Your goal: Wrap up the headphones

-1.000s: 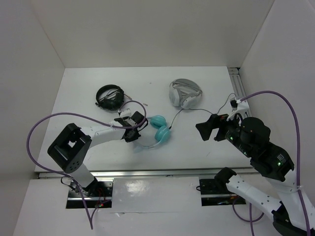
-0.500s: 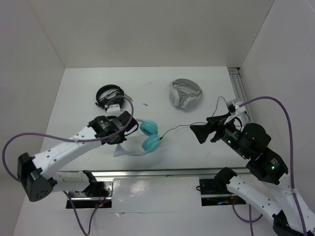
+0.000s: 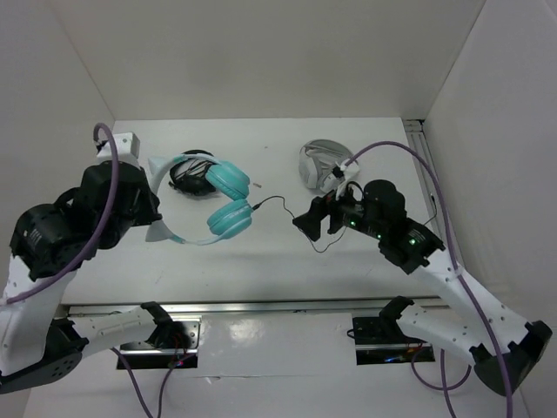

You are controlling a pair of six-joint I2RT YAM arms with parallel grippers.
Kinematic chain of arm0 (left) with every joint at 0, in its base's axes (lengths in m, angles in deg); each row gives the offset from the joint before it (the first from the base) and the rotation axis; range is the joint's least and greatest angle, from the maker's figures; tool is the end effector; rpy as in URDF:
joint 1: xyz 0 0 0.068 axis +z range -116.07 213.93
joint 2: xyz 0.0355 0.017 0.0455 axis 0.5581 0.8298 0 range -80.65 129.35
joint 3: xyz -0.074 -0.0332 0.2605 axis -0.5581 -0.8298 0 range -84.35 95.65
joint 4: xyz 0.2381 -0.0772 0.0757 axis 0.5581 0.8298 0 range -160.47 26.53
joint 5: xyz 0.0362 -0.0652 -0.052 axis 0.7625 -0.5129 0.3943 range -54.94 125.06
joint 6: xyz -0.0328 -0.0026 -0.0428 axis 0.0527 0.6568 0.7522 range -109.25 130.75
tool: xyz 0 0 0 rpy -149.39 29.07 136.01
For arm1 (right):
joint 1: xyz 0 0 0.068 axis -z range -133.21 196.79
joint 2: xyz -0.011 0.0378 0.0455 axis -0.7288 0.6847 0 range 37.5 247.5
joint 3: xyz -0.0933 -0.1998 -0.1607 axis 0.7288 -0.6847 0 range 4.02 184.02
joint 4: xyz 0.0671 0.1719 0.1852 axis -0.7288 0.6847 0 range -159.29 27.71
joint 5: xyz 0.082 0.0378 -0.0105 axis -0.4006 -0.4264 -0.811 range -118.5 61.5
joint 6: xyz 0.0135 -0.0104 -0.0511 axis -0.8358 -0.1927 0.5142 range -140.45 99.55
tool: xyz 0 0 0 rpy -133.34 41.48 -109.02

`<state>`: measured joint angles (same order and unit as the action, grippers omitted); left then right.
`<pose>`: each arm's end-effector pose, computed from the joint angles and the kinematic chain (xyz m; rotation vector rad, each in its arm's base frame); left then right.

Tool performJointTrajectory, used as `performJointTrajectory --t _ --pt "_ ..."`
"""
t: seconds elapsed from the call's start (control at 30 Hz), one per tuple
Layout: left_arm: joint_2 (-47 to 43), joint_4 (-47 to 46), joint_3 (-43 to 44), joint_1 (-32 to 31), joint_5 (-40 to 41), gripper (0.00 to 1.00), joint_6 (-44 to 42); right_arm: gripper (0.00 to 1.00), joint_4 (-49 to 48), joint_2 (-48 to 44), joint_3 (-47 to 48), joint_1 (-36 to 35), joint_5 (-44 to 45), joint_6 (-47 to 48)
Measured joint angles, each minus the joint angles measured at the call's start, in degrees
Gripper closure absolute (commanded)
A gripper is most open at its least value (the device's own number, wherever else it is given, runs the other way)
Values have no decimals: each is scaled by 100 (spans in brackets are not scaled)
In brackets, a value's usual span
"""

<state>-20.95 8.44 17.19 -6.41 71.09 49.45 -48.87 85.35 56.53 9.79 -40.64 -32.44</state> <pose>0.0984 -0.0561 0.4876 -0.3033 2.0607 -0.1354 0.1447 0.1184 0.3594 -0.5631 1.8297 0.7835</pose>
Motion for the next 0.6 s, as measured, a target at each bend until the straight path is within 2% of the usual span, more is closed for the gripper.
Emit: performJointTrajectory --t 0.23,0.33,0.37,0.4,0.43,0.6 --pt "20 168 643 365 -452 100 -599 3 -1012 1040 -310 -11 -907 391" --pt "52 227 734 466 -654 100 -719 24 -1412 1147 -654 -39 -929 468" --pt "55 256 787 479 -693 100 -732 42 -1574 1163 -793 -44 -931 476" --pt "81 262 833 501 -732 100 -737 55 -1703 1178 -907 -50 -931 514" --pt "114 269 892 525 -776 100 -737 61 -1838 1215 -1027 -50 -938 498" --pt "166 284 1143 566 -870 100 -719 61 -2614 1451 -1600 -52 -957 433"
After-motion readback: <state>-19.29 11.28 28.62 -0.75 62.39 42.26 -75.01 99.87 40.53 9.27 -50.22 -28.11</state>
